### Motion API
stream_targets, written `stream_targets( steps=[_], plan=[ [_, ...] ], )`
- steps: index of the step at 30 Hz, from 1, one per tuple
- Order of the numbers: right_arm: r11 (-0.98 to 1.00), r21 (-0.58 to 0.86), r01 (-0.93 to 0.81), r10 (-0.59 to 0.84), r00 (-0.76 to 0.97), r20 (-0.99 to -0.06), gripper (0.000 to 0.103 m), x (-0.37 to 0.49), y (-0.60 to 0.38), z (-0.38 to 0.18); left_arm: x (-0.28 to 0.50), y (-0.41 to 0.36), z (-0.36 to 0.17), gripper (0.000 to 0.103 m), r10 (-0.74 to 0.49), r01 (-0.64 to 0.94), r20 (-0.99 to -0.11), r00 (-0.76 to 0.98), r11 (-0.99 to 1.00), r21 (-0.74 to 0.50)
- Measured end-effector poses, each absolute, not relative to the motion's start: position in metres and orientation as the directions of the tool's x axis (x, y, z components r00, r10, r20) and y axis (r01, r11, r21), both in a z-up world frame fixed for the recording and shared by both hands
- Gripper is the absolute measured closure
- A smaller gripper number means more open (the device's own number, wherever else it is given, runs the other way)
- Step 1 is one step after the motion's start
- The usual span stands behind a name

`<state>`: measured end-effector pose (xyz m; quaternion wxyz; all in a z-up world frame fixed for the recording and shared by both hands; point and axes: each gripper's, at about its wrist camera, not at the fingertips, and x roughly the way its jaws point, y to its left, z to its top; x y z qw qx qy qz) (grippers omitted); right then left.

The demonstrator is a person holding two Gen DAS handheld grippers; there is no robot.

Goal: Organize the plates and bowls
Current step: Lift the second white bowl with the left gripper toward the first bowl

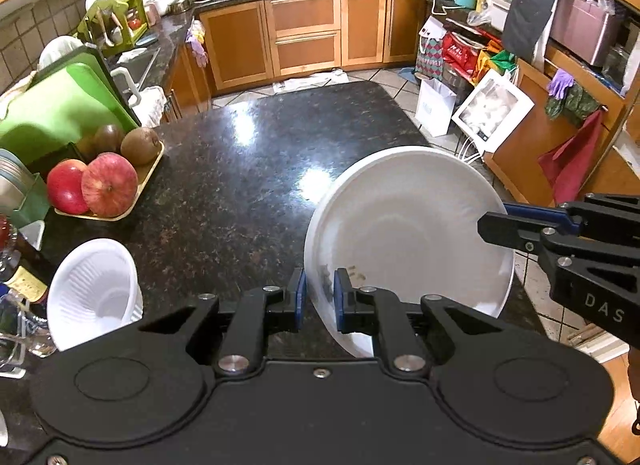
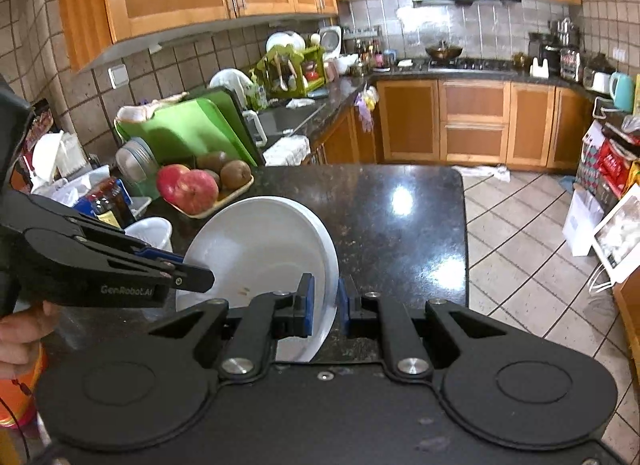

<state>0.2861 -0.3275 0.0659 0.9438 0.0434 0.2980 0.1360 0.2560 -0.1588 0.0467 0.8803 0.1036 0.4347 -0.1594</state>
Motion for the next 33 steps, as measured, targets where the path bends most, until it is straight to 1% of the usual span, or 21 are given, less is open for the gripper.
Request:
stream_targets(
  steps=[8, 16, 21, 27, 33],
  plan=[
    [0.944, 0.168, -0.285, 0.33, 0.782, -0.529, 0.088, 0.24, -0.308, 0.087, 0.218, -0.14, 0.066, 0.084, -0.188, 0.343, -0.786, 0.589, 0.939, 0.032],
    [0.91, 0.208, -0.359, 0.412, 0.727, -0.55, 0.088, 0.208, -0.268, 0.09, 0.182, -0.097, 0.073, 0.084, -0.153, 0.283, -0.814, 0.56, 0.959, 0.014],
    [0.896, 0.212, -0.39, 0.438, 0.698, -0.566, 0.088, 0.188, -0.236, 0.093, 0.16, -0.071, 0.077, 0.084, -0.126, 0.264, -0.819, 0.56, 0.964, 0.032],
    [0.893, 0.232, -0.385, 0.441, 0.654, -0.614, 0.088, 0.179, -0.208, 0.085, 0.149, -0.045, 0.07, 0.084, -0.12, 0.27, -0.851, 0.512, 0.963, 0.027],
    [0.902, 0.265, -0.341, 0.425, 0.592, -0.684, 0.088, 0.179, -0.194, 0.068, 0.149, -0.031, 0.056, 0.084, -0.146, 0.294, -0.89, 0.431, 0.956, -0.014]
  ],
)
